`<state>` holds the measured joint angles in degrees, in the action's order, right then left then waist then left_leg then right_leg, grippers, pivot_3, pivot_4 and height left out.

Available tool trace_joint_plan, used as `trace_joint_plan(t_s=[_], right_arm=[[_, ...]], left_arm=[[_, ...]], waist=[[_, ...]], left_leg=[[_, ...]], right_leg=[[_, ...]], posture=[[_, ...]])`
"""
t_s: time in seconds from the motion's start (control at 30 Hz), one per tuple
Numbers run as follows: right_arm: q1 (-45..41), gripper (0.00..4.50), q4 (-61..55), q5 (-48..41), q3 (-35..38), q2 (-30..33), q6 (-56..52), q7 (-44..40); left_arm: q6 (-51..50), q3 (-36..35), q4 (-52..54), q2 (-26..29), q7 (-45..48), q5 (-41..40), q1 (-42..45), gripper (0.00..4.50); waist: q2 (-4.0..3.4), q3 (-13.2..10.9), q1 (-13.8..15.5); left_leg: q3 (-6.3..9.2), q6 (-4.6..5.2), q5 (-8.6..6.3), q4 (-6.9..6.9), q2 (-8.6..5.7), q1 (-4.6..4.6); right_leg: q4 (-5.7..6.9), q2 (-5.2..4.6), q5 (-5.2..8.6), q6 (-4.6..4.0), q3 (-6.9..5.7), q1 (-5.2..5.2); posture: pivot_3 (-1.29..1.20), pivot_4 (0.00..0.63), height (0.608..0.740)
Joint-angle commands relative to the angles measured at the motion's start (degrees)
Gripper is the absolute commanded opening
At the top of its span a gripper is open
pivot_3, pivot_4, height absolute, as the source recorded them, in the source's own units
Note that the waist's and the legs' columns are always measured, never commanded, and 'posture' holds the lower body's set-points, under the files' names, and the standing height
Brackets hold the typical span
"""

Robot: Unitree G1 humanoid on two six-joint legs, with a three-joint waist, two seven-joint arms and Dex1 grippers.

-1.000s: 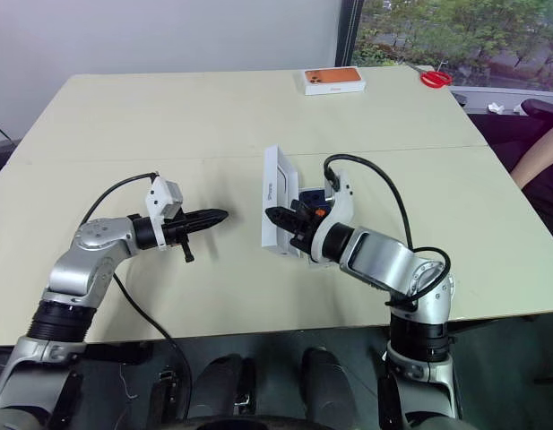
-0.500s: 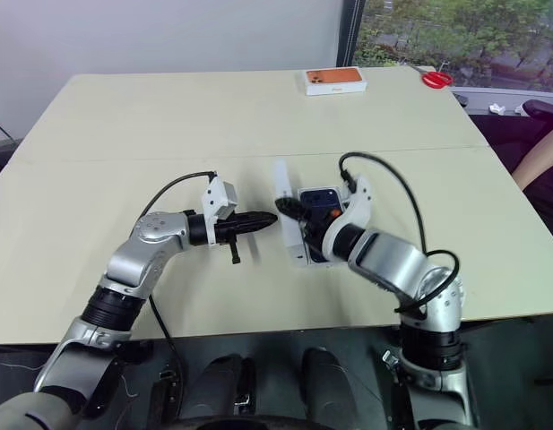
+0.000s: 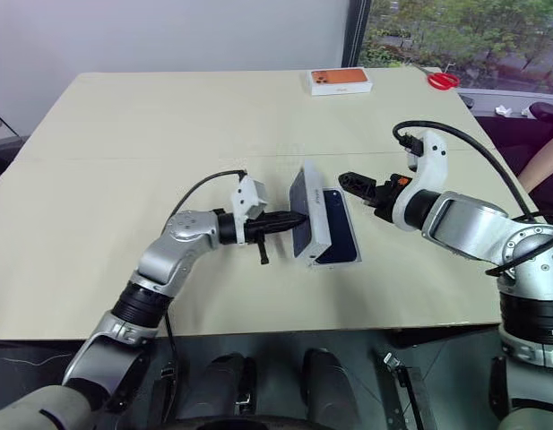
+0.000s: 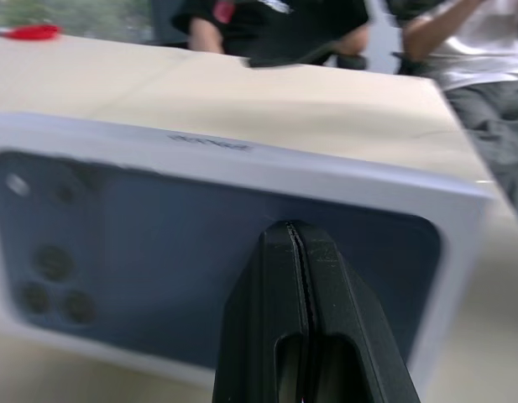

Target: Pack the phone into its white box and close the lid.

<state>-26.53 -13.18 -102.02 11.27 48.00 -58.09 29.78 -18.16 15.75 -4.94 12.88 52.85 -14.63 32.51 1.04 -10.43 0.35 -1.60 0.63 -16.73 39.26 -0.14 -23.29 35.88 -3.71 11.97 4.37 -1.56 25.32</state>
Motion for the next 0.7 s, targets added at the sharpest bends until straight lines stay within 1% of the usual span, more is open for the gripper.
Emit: trace_joint_plan(t_s=[0.03,0.1,0.17,0.27,0.37,0.43,0.47,0.5,0.57,0.6,0.7], right_arm=[[-0.7,4.44,-1.0,4.2,0.1,1.9,-0.8,-4.8],[-0.6,4.44,-1.6,7.4,-0.3,2.7,-1.4,-7.1],[-0.5,4.44,-3.1,13.2,-1.6,4.4,-2.3,-10.3],[0.1,4.44,-5.8,22.9,-4.5,7.0,-2.6,-16.0],[0.7,3.61,-7.3,31.1,-6.9,8.7,-2.4,-20.7],[1.1,2.62,-8.5,36.5,-8.7,9.7,-2.2,-24.2],[1.5,2.03,-9.2,38.8,-9.7,10.0,-1.9,-25.9],[1.7,1.57,-9.5,40.4,-10.1,9.7,-1.8,-27.2],[1.7,0.5,-10.3,43.7,-11.3,9.2,-1.7,-29.8],[1.7,0.04,-10.6,44.9,-11.5,8.9,-1.7,-30.9],[1.3,0.04,-11.4,48.7,-12.3,8.1,-2.1,-33.2]], left_arm=[[0.0,0.8,0.9,-0.5,-0.3,0.6,0.9,0.0],[-0.8,-0.5,1.7,-1.1,-1.0,-0.8,0.8,0.0],[-3.4,-3.6,3.2,-1.2,-2.6,-3.3,1.0,0.0],[-6.2,-6.4,5.2,1.3,-5.1,-3.2,0.9,0.0],[-9.4,-8.5,6.8,4.7,-7.7,-2.2,0.1,0.0],[-11.3,-9.4,7.5,6.6,-9.2,-1.8,-0.2,0.0],[-11.7,-9.8,7.8,7.8,-9.3,-1.7,-0.5,0.0],[-11.2,-10.0,8.0,8.8,-9.6,-1.2,-0.9,0.0],[-11.1,-8.2,7.7,10.9,-9.0,0.4,-1.1,0.0],[-11.0,-7.3,7.6,11.3,-8.5,0.7,-1.2,0.0],[-11.8,-4.3,6.0,11.4,-8.4,2.6,-0.4,0.0]], waist=[[0.0,0.0,0.0],[0.0,0.0,0.1],[0.0,0.0,0.3],[0.0,0.0,0.2],[0.0,0.0,0.2],[0.0,0.0,0.3],[0.0,0.0,0.3],[0.0,0.0,0.3],[0.01,0.0,0.3],[0.01,0.0,0.4],[0.01,0.0,0.5]], left_leg=[[0.0,0.0,0.0,0.0,0.01,0.0],[0.01,0.0,0.0,0.0,0.01,0.0],[0.01,0.0,0.0,0.0,0.01,0.0],[0.01,0.0,0.0,0.01,0.01,-0.02],[0.01,0.0,0.0,0.01,0.02,0.0],[0.02,0.0,0.0,0.01,0.03,0.0],[0.02,0.0,0.0,0.01,0.03,-0.01],[0.02,0.0,0.0,0.01,0.02,-0.01],[0.02,0.0,0.0,0.01,0.02,-0.02],[0.01,0.0,0.0,0.01,0.01,-0.02],[0.02,-0.01,0.0,0.01,-0.01,-0.02]], right_leg=[[0.0,0.01,0.0,0.0,0.0,0.0],[0.0,0.01,0.0,0.0,0.0,0.0],[-0.01,0.01,0.0,0.0,-0.01,0.0],[0.0,0.0,0.0,0.0,-0.01,0.03],[0.0,0.03,0.0,0.0,-0.02,0.03],[0.0,0.03,0.0,0.0,-0.02,0.03],[0.0,0.03,0.0,0.0,-0.03,0.03],[-0.02,0.02,0.0,0.0,-0.03,0.03],[-0.04,0.01,0.0,0.0,-0.03,0.02],[-0.04,0.01,0.0,0.0,-0.03,0.02],[-0.07,-0.02,0.01,0.0,-0.04,0.01]], posture=[[0.0,0.15,0.74],[0.0,0.15,0.74],[0.0,0.15,0.74],[0.0,0.15,0.74],[0.0,0.15,0.74],[0.0,0.15,0.74],[0.0,0.15,0.74],[0.0,0.15,0.74],[0.0,0.15,0.74],[0.0,0.15,0.74],[0.0,0.15,0.74]])
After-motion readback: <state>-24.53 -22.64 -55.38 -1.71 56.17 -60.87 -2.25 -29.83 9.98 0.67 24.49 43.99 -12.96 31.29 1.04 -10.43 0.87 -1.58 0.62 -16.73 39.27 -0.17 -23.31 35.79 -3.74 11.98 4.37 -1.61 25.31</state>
